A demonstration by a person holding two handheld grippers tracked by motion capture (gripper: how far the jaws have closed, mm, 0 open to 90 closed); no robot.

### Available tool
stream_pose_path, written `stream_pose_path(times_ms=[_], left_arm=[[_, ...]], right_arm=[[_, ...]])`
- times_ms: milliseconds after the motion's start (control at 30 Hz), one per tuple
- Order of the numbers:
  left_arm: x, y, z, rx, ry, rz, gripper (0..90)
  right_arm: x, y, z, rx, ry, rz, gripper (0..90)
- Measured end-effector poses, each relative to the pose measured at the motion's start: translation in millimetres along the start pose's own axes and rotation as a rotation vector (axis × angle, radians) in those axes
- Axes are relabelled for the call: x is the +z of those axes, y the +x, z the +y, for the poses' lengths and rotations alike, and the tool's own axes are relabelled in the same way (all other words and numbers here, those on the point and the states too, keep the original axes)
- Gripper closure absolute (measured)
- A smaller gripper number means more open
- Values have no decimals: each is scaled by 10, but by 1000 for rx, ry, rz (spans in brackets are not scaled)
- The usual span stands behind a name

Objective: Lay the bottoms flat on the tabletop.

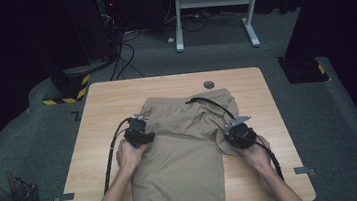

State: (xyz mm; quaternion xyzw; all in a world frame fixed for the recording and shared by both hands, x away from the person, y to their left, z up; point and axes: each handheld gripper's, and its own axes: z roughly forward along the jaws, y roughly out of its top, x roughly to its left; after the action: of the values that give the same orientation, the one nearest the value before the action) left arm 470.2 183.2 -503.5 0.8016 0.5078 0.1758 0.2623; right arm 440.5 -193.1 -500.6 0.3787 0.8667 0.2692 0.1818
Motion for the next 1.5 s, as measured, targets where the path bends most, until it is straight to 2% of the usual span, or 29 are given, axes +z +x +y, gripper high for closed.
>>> stream_pose_path(times_ms=[33,133,233,333,400,467,500,567,633,667,700,767,800,833,867,900,967,1000,1033,1067,1133,1267,1333,1433,1500], left_arm=[[-12,14,5,-6,-16,2,491],[-28,33,56,-15,-56,15,453],[13,31,159,-15,-74,54,423],[93,70,261,-43,-88,83,403],[157,95,302,-63,-73,113,410],[243,101,317,-40,-26,155,511],[269,106,310,-30,-27,163,550],[290,116,321,-17,-34,190,633],[333,115,357,26,-21,272,707],[365,126,398,54,1,320,735],[398,139,434,78,20,361,757],[445,166,505,123,71,416,761],[475,184,535,135,85,441,759],[486,223,575,128,99,450,746],[482,257,592,102,96,440,694],[464,310,600,56,82,412,652],[400,405,571,-53,31,299,529],[347,418,536,-81,-7,254,485],[278,403,489,-87,-42,219,463],[234,386,464,-86,-55,201,439],[109,320,397,-61,-89,168,418],[-61,192,275,-52,-120,72,403],[-59,106,207,-50,-124,43,402],[29,-4,141,-33,-98,25,400],[81,-56,106,-45,-86,10,393]], right_arm=[[-16,-15,2,22,-11,1,763],[-94,54,57,35,-92,17,673],[-143,219,168,2,-156,34,629],[-98,370,255,-22,-174,72,616],[-30,445,273,-35,-163,90,617],[43,500,271,-53,-138,108,644],[68,524,265,-62,-124,122,691],[86,565,248,-78,-102,185,778],[91,629,229,-119,-79,200,825],[115,656,215,-138,-54,197,844],[140,672,180,-158,-45,188,864],[133,643,156,-137,-50,196,884],[128,636,145,-133,-52,195,885],[124,637,134,-126,-54,193,883],[124,646,131,-125,-58,191,874],[125,660,133,-124,-59,189,867],[149,694,154,-127,-71,181,859],[173,708,172,-115,-80,180,858],[204,720,196,-105,-91,178,858],[250,741,236,-97,-105,166,858],[319,780,312,-103,-118,144,859],[477,824,484,-90,-143,139,859],[527,833,543,-80,-146,137,859],[572,829,592,-61,-150,145,837],[565,832,585,-53,-148,156,802]])
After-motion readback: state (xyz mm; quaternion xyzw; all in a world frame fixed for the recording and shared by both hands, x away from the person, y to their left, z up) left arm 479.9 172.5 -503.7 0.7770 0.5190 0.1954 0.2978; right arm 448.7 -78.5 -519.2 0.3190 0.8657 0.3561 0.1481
